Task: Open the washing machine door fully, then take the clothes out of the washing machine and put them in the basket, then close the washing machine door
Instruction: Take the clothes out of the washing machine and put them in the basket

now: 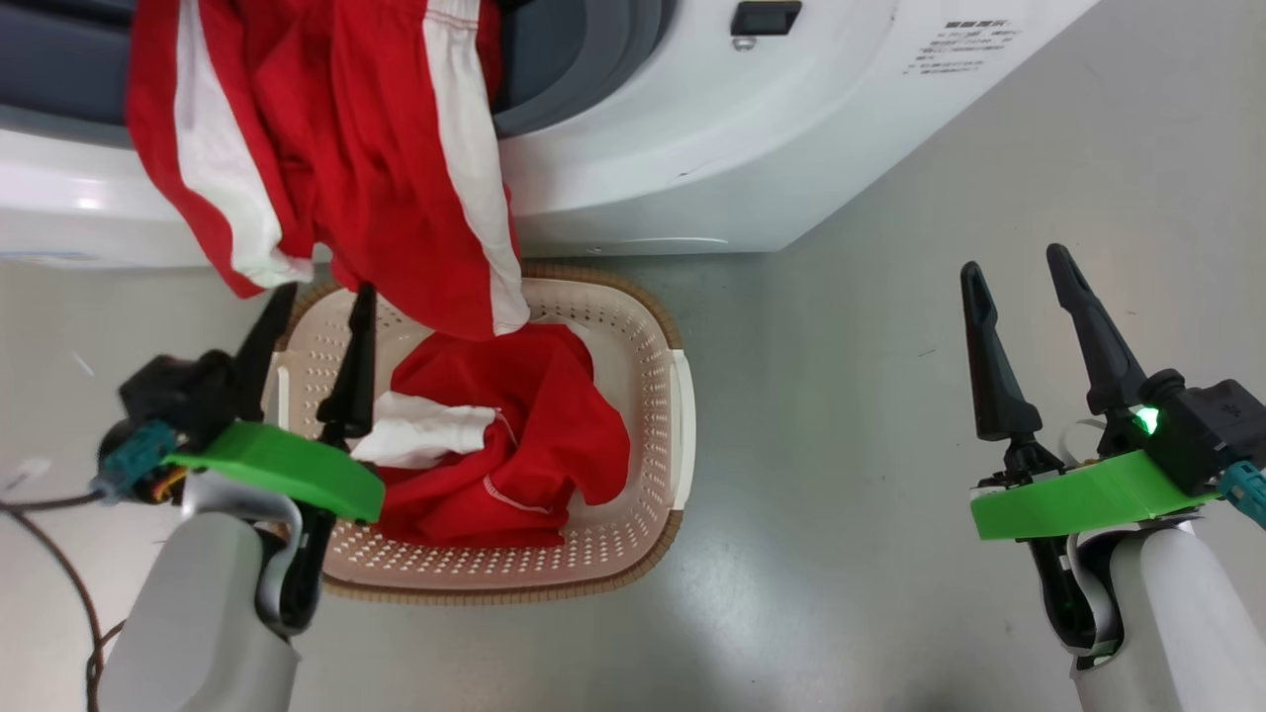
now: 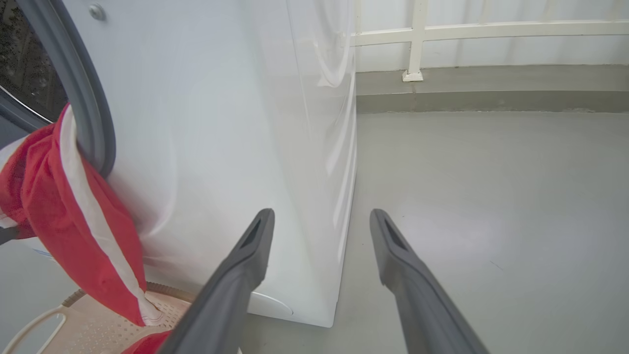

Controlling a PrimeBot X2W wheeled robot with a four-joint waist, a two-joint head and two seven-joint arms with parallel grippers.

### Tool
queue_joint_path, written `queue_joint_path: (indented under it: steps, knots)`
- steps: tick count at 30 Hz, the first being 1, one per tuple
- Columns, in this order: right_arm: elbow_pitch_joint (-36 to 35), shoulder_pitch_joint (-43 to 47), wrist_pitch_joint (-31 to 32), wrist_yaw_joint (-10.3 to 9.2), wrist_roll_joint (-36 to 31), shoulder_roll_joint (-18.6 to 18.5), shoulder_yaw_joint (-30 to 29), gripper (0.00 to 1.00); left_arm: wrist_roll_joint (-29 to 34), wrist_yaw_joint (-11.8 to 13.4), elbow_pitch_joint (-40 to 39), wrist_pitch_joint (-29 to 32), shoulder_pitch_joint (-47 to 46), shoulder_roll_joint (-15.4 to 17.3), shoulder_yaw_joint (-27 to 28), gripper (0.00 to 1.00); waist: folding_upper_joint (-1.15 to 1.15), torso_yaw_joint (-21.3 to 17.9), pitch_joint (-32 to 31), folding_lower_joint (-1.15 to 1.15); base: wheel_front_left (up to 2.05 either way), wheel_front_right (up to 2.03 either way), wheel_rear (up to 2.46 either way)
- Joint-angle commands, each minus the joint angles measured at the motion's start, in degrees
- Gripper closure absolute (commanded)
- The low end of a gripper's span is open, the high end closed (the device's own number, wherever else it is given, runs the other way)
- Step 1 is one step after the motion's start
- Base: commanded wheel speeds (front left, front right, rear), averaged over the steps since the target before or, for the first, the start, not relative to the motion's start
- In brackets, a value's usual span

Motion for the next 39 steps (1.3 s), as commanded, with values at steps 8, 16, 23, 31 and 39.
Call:
queue_joint_path:
  steps: [8,16,23,31,39]
  knots:
    - [-1.40,2.00,-0.37,0.35,-1.03,-0.02,0.45,0.00,3.61,-0.32,-12.81,-0.54,6.71,0.88,6.81,0.00,0.00,0.89,-0.93,0.00,0.00,0.00,0.00]
    - [-1.49,2.46,-0.37,0.35,-1.39,-0.02,-0.10,0.00,5.45,-0.32,-22.10,-0.54,11.19,-0.43,9.34,0.00,0.00,1.61,-1.70,0.00,0.00,0.00,0.00]
    - [-1.50,2.73,-0.37,0.35,-1.49,-0.01,-0.28,0.00,6.38,-0.32,-27.33,-0.54,14.04,-1.09,10.35,0.00,0.00,2.04,-2.14,0.00,0.00,0.00,0.00]
    - [-1.43,2.65,-0.37,0.35,-1.32,-0.01,0.04,0.00,6.87,-0.32,-30.80,-0.54,15.30,-1.23,10.85,0.00,0.00,2.04,-2.18,0.00,0.00,0.00,0.00]
    - [-1.27,2.72,-0.37,0.35,-1.28,-0.01,0.01,0.00,6.79,-0.32,-28.96,-0.54,11.72,-0.28,8.39,0.00,0.00,2.04,-2.39,0.00,0.00,0.00,0.00]
